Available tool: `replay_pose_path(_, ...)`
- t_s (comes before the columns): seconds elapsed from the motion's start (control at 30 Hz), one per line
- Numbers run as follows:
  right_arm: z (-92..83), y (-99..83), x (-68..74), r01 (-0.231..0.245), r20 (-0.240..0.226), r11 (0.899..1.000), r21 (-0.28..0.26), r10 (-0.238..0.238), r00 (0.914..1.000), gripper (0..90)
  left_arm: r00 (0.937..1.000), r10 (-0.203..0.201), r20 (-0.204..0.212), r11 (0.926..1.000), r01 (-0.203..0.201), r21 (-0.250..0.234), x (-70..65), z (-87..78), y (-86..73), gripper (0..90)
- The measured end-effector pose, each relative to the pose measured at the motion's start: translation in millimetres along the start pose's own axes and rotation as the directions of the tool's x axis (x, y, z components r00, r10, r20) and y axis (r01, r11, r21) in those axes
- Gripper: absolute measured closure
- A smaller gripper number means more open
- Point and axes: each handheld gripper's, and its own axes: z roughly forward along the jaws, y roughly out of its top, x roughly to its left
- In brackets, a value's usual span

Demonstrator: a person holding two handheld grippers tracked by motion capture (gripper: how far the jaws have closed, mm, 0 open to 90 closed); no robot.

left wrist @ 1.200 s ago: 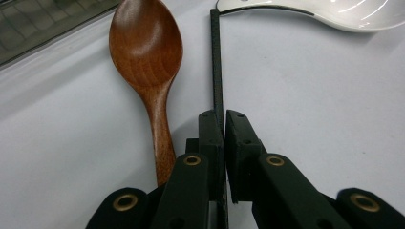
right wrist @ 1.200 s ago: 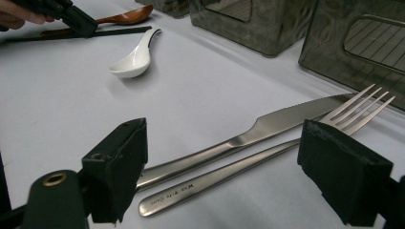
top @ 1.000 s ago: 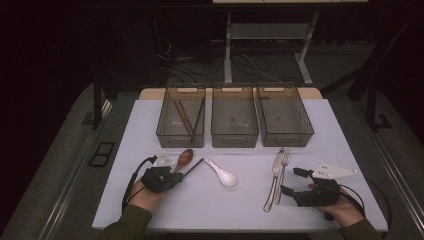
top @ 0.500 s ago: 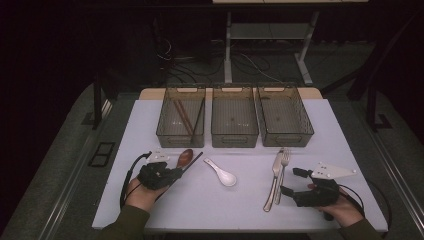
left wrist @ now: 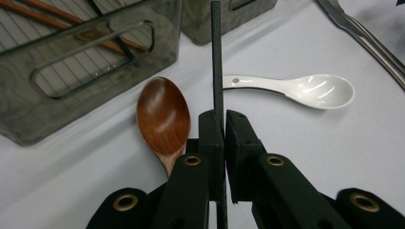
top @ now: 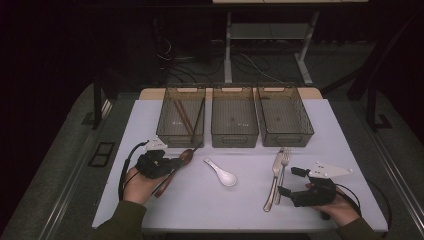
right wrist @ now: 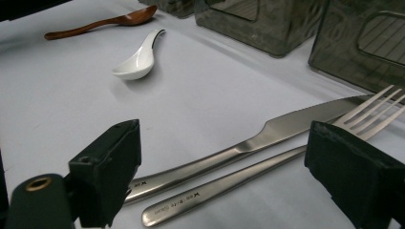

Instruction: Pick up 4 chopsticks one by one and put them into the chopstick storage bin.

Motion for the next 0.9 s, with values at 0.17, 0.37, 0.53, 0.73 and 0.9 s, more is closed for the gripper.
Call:
replay_pose_path(0.17,2.5,0.5,-0.4,0.004,0.016,1.0,-0.003,-0.004,0.9999,12.5,0.9999,-0.012,0.001,0.9998,0.012,-0.016,5.3,0.0,7.2,85.8)
replay_pose_path(0.37,2.6,0.0,-0.8,0.004,0.026,1.0,0.003,-0.004,0.9997,12.5,1.0,-0.005,-0.001,0.9999,0.005,-0.016,12.6,0.9,19.5,85.8)
replay_pose_path(0.53,2.5,-0.4,-1.5,0.006,0.03,1.0,-0.002,-0.006,0.9995,12.5,0.9999,-0.007,-0.01,0.9995,0.006,-0.031,18.0,1.4,34.5,85.8)
replay_pose_path(0.73,2.4,-0.5,-1.3,0.005,0.032,1.0,0.001,-0.005,0.9995,12.5,0.9997,0.006,-0.024,0.9994,-0.007,-0.035,24.5,-1.8,57.1,85.8)
replay_pose_path(0.9,1.5,-0.3,-0.9,0.004,0.029,1.0,0.0,-0.004,0.9996,12.5,0.9995,-0.009,-0.03,0.9982,0.007,-0.06,34.0,-1.9,73.2,85.7)
